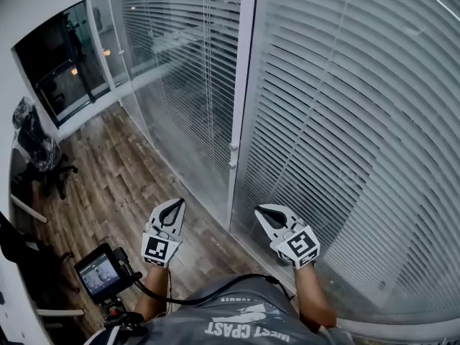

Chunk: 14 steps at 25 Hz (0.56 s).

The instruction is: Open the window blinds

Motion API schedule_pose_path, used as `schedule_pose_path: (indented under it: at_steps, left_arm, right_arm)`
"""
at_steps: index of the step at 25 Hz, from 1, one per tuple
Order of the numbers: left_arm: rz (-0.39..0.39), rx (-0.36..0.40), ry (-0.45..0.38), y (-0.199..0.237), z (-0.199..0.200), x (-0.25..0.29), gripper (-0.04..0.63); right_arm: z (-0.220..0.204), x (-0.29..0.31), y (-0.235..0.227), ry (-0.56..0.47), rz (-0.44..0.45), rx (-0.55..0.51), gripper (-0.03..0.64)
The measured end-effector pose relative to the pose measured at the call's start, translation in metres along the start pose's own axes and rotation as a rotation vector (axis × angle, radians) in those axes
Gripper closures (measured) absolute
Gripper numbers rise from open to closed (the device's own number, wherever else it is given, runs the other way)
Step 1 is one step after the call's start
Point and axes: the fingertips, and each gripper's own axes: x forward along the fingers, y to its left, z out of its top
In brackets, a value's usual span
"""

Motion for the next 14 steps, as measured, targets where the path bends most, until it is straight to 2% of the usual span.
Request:
schedule_pose_path:
  at_steps: [8, 14]
  left_arm:
    - [-0.009, -0.007, 0.021, 0.000, -0.020, -0.009, 0.592]
    - [-0.018, -0.014, 0.018, 0.006, 0.006, -0.006, 0.592]
  right_arm:
    - [-0.011, 0.006, 0.005, 0.010, -0.012, 0.009, 0.612]
    - [0.014, 0.001, -0.005, 0.026, -0.020, 0.011, 0.612]
